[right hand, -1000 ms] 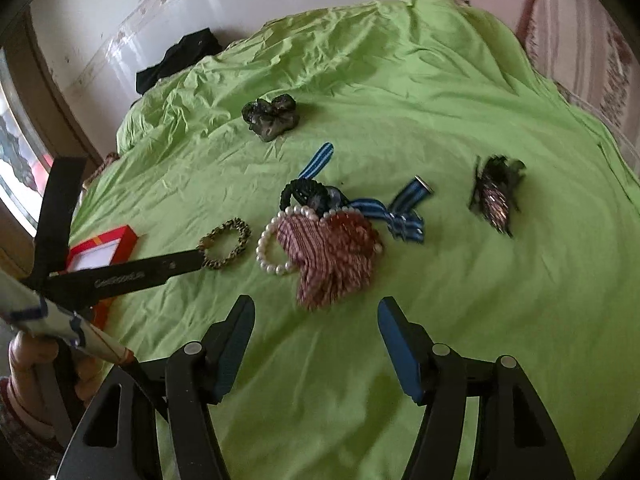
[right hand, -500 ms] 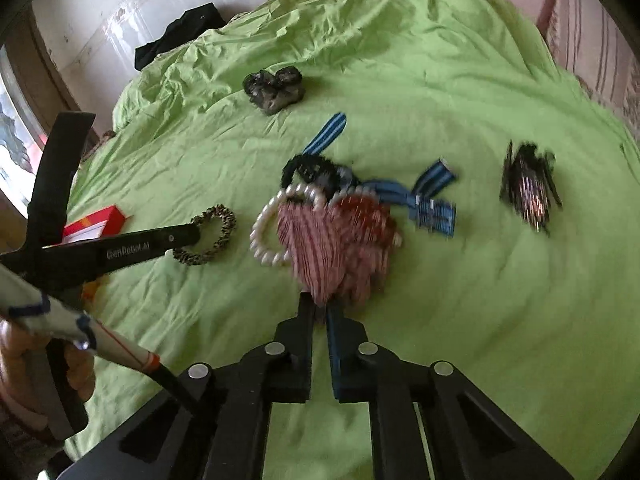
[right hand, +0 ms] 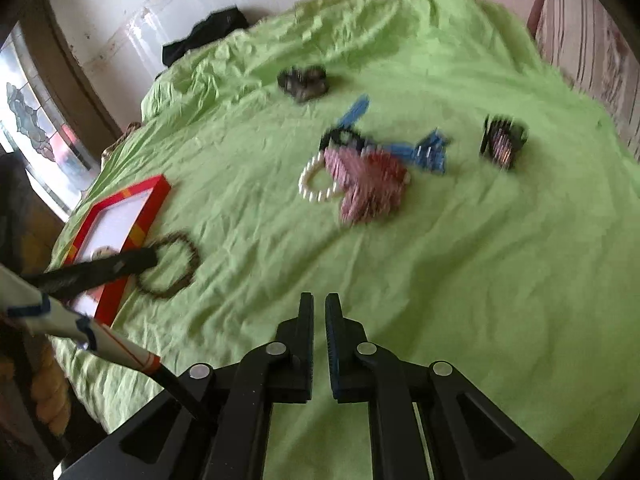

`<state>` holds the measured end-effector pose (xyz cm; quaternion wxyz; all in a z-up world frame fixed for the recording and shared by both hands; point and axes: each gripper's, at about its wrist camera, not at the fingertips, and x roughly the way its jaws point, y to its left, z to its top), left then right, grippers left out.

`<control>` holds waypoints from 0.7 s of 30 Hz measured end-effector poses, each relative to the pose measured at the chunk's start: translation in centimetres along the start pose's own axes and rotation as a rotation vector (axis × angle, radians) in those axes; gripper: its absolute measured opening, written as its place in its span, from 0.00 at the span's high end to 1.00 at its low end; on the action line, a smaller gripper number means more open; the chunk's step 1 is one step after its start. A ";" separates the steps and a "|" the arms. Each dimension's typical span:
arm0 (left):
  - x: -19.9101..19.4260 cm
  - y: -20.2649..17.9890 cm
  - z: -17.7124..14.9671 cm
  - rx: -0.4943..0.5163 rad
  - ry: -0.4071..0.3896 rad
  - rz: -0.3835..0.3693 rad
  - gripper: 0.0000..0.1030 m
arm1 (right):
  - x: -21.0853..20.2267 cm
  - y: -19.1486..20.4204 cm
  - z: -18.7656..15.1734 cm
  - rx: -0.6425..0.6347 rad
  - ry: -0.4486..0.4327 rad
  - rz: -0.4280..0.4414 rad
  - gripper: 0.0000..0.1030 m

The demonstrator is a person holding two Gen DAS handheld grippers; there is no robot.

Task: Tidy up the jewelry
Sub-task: 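Grasp the leopard-print hair tie with the left tool while the right tool grasps the pink plaid scrunchie, then carry the hair tie and plaid scrunchie into the tray and open both tools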

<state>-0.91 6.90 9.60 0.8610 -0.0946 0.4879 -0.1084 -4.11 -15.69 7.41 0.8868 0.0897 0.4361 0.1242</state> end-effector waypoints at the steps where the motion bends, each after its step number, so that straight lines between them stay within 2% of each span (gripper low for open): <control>1: -0.7 0.0 -0.3 0.009 -0.015 0.007 0.88 | 0.0 0.2 0.4 -0.014 -0.013 -0.014 0.57; 2: -1.0 0.0 -0.5 0.014 -0.022 0.011 0.88 | 0.0 0.3 0.9 -0.030 -0.032 -0.039 0.28; 3: -1.0 0.1 -0.6 0.013 -0.023 0.013 0.88 | 0.1 0.5 1.5 -0.043 -0.066 -0.073 0.22; 5: -0.6 0.4 -0.7 0.002 -0.010 0.007 0.88 | 0.7 0.9 2.6 -0.073 -0.102 -0.123 0.21; 12: 4.0 1.4 -0.3 -0.012 0.062 0.032 0.88 | 5.1 1.4 5.8 -0.164 -0.058 -0.195 0.25; 15: 5.5 1.7 -0.1 -0.024 0.085 0.024 0.88 | 7.3 0.8 6.3 -0.177 -0.023 -0.224 0.37; 16: 5.8 1.7 -0.1 -0.023 0.088 0.025 0.88 | 7.9 0.5 6.3 -0.179 -0.008 -0.230 0.50; 17: 6.0 1.6 -0.2 -0.021 0.092 0.026 0.88 | 8.5 0.2 6.3 -0.178 0.011 -0.230 0.75; 18: 6.2 1.6 -0.2 -0.018 0.095 0.027 0.88 | 9.0 -0.3 6.3 -0.163 0.041 -0.216 0.86; 19: 6.2 1.4 -0.4 -0.013 0.096 0.028 0.88 | 9.0 -0.9 6.1 -0.135 0.059 -0.193 0.89; 21: 5.8 1.2 -0.7 -0.003 0.088 0.032 0.88 | 8.0 -1.7 5.6 -0.078 0.050 -0.153 0.90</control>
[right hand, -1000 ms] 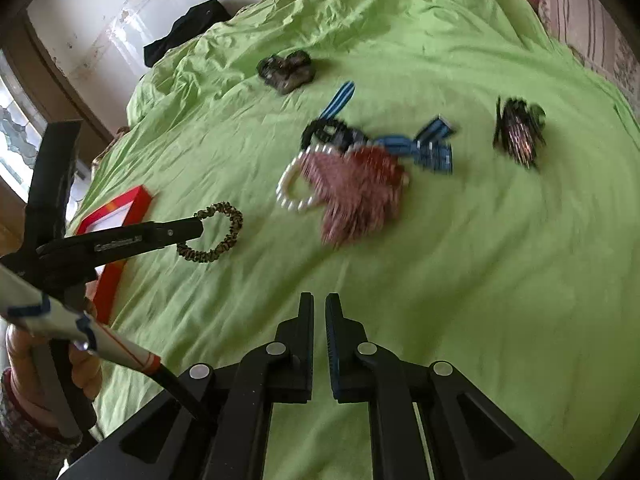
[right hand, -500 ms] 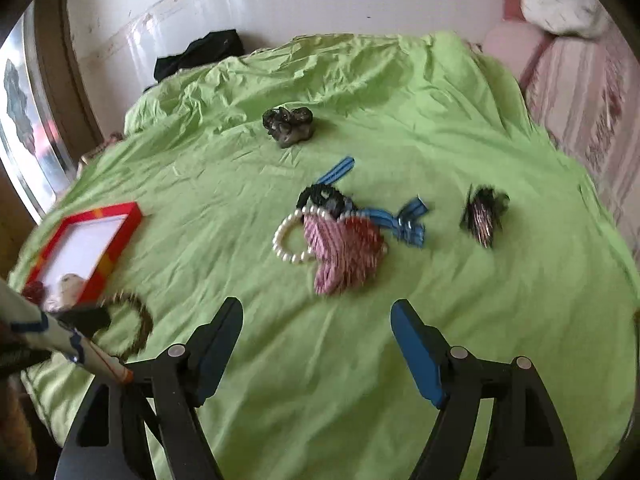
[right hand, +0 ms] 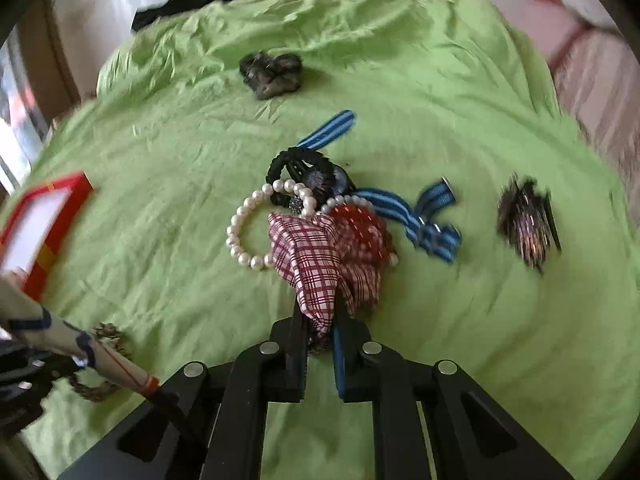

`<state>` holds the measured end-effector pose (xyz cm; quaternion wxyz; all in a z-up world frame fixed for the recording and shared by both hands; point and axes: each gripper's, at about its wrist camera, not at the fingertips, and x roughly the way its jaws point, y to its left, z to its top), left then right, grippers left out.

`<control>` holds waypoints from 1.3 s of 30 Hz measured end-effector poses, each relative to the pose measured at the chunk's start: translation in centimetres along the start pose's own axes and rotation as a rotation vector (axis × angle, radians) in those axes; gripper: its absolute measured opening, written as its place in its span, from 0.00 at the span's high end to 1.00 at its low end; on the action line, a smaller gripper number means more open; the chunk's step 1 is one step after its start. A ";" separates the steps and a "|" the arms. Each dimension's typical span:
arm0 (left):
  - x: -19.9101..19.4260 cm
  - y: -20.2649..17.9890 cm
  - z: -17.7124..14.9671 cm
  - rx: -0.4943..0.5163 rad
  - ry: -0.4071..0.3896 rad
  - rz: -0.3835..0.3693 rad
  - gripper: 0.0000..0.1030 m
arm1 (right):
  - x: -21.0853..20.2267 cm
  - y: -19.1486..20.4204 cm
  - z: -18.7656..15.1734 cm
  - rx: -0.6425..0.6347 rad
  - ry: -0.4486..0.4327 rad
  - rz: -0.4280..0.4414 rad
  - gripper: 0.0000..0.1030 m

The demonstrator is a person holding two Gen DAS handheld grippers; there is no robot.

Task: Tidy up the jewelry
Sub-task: 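Carry the hair tie and plaid scrunchie into the tray and open both tools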

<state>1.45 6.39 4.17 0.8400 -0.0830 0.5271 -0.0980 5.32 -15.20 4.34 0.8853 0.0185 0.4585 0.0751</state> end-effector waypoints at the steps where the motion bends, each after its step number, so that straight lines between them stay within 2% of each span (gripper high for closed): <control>1: -0.4 -0.1 -0.2 0.004 -0.007 0.001 0.88 | -0.6 -0.3 -0.3 0.019 -0.002 0.017 0.90; 7: -4.5 -0.9 -1.7 0.002 -0.067 -0.019 0.88 | -5.5 -0.8 -3.0 0.099 -0.023 0.114 0.91; 12: -8.6 -0.4 -3.3 -0.023 -0.125 -0.036 0.88 | -9.3 0.3 -4.4 0.130 -0.041 0.203 0.91; 17: -12.5 1.1 -4.8 -0.052 -0.186 -0.025 0.88 | -12.3 2.1 -4.6 0.136 -0.057 0.316 0.91; 21: -15.1 3.2 -5.8 -0.081 -0.232 0.016 0.88 | -14.0 3.9 -4.6 0.142 -0.052 0.415 0.90; 27: -17.3 8.3 -7.1 -0.173 -0.264 0.062 0.88 | -14.3 6.8 -4.3 0.147 -0.011 0.520 0.90; 34: -18.2 14.7 -7.9 -0.313 -0.291 0.098 0.88 | -13.3 12.0 -4.0 0.071 0.056 0.574 0.90; 39: -18.3 18.5 -8.5 -0.393 -0.304 0.100 0.88 | -11.8 17.2 -3.5 -0.004 0.114 0.615 0.90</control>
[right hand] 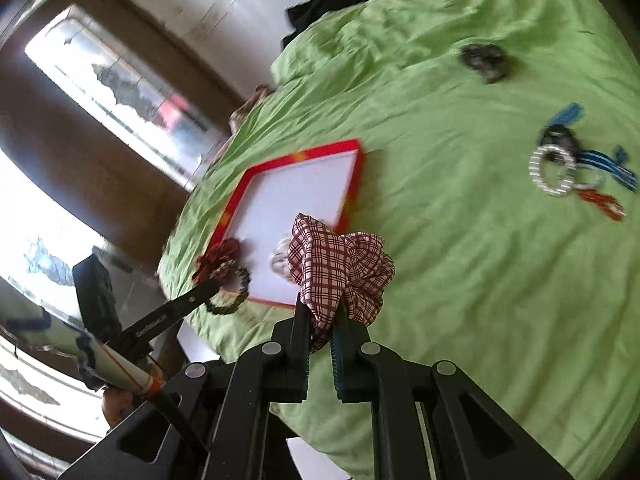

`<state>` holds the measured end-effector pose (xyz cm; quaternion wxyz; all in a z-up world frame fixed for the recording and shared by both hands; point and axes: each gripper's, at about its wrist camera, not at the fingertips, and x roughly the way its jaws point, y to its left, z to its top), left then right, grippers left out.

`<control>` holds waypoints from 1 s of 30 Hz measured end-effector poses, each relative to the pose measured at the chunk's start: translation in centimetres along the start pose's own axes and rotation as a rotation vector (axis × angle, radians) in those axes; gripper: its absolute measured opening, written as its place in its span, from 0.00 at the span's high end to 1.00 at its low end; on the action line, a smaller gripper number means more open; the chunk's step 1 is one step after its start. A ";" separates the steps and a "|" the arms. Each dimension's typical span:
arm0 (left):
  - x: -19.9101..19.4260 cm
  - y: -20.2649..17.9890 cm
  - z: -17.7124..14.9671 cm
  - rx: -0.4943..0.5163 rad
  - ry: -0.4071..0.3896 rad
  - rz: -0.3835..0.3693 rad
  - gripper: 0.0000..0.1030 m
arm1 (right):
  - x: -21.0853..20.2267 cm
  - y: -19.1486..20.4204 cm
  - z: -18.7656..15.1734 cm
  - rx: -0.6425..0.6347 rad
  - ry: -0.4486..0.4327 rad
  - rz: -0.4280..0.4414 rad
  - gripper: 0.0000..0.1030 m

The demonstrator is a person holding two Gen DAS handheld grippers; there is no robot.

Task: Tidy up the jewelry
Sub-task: 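Carry the hair tie and plaid scrunchie into the tray and open both tools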

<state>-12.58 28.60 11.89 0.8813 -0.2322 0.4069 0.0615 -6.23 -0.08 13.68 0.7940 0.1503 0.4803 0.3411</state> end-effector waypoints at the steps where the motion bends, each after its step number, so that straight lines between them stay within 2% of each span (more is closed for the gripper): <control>1: 0.2 0.8 0.2 -0.015 0.002 0.001 0.88 | 0.8 0.8 0.3 -0.014 0.012 0.008 0.90; 8: 1.9 4.2 1.1 -0.081 0.029 0.010 0.88 | 5.6 5.6 3.2 -0.077 0.062 0.094 0.90; 15: 2.0 6.1 2.9 -0.167 0.044 -0.082 0.88 | 11.1 7.9 5.9 -0.115 0.122 0.108 0.90; 17: 2.0 6.2 4.2 -0.178 0.034 -0.101 0.88 | 12.2 7.5 7.0 -0.102 0.125 0.110 0.90; 21: 3.3 6.3 7.7 -0.187 0.013 -0.082 0.88 | 14.2 5.5 10.0 -0.029 0.116 0.133 0.90; 25: 6.3 6.7 11.6 -0.185 -0.022 -0.027 0.88 | 16.5 2.6 13.0 0.088 0.101 0.175 0.90; 27: 8.0 7.3 12.8 -0.205 -0.007 -0.014 0.88 | 17.9 1.1 14.1 0.127 0.102 0.169 0.90; 30: 10.5 8.3 14.5 -0.225 0.022 0.010 0.88 | 19.7 -0.5 15.0 0.130 0.113 0.114 0.89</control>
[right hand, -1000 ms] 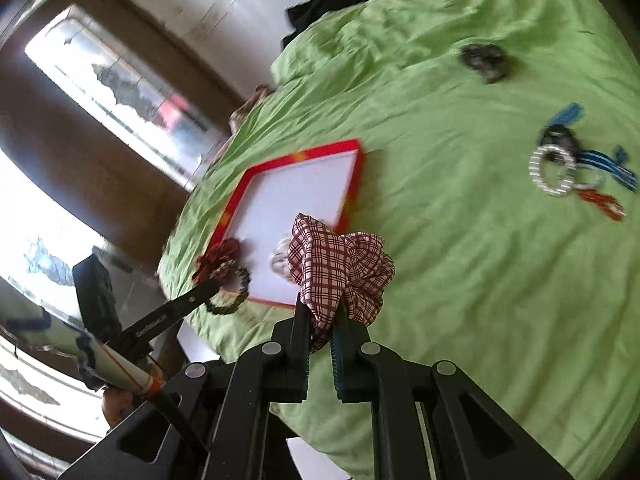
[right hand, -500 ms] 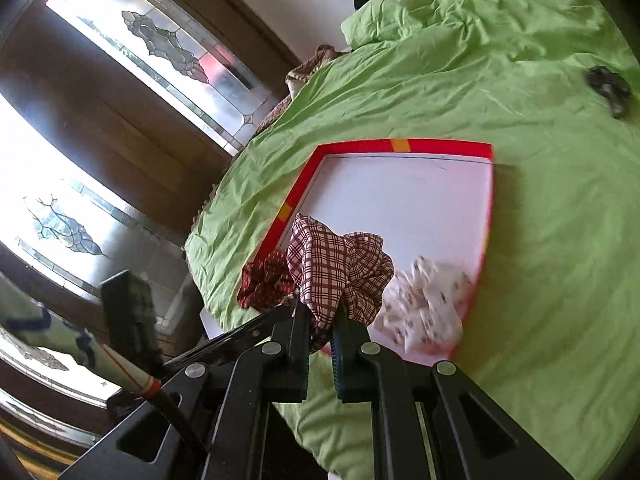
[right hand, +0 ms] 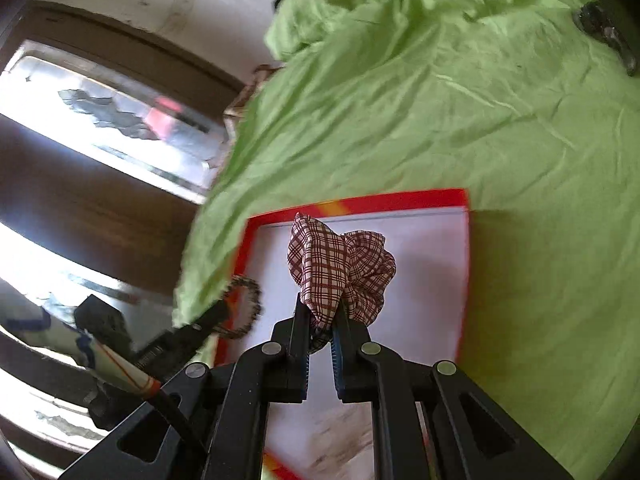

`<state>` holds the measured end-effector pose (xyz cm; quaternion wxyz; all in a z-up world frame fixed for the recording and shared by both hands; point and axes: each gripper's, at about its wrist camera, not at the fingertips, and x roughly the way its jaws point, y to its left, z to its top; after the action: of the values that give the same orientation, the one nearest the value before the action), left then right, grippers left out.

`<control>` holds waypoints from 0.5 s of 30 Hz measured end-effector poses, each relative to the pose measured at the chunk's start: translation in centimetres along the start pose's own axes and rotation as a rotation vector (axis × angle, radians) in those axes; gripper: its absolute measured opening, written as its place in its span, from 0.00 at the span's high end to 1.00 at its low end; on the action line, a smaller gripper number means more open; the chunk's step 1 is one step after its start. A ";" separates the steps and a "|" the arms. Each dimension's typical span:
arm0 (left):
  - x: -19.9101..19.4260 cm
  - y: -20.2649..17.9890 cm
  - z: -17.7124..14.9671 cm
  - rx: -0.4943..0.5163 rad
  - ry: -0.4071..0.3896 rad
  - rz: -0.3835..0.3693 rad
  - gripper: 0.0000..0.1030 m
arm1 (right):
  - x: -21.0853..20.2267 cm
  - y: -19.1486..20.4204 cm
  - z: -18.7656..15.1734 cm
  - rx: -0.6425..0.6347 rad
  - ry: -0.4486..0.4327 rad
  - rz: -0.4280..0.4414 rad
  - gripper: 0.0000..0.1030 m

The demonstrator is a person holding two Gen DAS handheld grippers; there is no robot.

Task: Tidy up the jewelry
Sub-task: 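Carry the hair tie and plaid scrunchie into the tray and open both tools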

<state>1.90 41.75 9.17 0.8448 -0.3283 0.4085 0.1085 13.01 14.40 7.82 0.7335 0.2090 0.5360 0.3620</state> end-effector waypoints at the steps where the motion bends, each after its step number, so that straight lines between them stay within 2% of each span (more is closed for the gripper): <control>1: 0.7 0.1 0.5 0.000 0.003 0.013 0.88 | 0.3 -0.3 0.2 -0.006 0.003 -0.016 0.88; 6: 2.7 0.4 1.7 -0.004 0.020 0.047 0.88 | 0.9 -1.3 0.5 -0.059 -0.006 -0.095 0.87; 7: 2.8 0.5 1.8 -0.008 0.021 0.049 0.88 | 0.9 -1.3 0.6 -0.065 -0.010 -0.102 0.84; 9: 2.9 0.6 1.8 -0.010 0.023 0.041 0.87 | 0.6 -1.3 0.5 -0.087 -0.021 -0.118 0.71; 10: 2.9 0.6 1.8 -0.011 0.024 0.037 0.85 | 0.4 -1.0 0.6 -0.103 -0.033 -0.133 0.57; 11: 2.8 0.6 1.7 -0.010 0.023 0.036 0.78 | 0.2 -0.8 0.6 -0.115 -0.045 -0.145 0.48; 13: 2.4 0.5 1.5 -0.008 0.011 0.039 0.66 | -0.2 -0.4 0.6 -0.141 -0.072 -0.173 0.47; 15: 1.7 0.2 1.2 -0.001 -0.002 0.036 0.63 | -0.8 0.1 0.7 -0.159 -0.090 -0.197 0.46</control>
<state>3.65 42.58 8.29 0.8429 -0.3210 0.4136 0.1243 13.54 13.89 8.64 0.8031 0.1124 0.4900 0.3198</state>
